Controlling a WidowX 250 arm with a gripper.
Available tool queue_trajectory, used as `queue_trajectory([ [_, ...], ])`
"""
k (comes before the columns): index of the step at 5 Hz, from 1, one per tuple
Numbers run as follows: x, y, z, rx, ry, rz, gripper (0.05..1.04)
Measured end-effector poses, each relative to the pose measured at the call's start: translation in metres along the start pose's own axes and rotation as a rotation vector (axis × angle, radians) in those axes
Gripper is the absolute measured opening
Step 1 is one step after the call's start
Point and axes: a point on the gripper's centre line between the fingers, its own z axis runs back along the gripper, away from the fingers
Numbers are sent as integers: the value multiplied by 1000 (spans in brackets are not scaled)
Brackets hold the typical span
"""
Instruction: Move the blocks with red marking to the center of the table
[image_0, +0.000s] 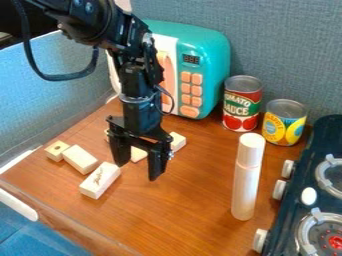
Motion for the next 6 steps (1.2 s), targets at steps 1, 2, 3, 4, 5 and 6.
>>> queue_trajectory([
  [1, -3, 0, -10, -5, 32, 6, 1001],
  [2, -4, 9, -16, -1, 38, 68, 1001],
  [3, -9, 17, -22, 10, 94, 92, 1001],
  [4, -14, 32, -20, 27, 124, 144, 1001],
  [5, -21, 42, -19, 35, 154, 161, 1001],
  [6, -30, 55, -11, 43, 172, 198, 1001],
])
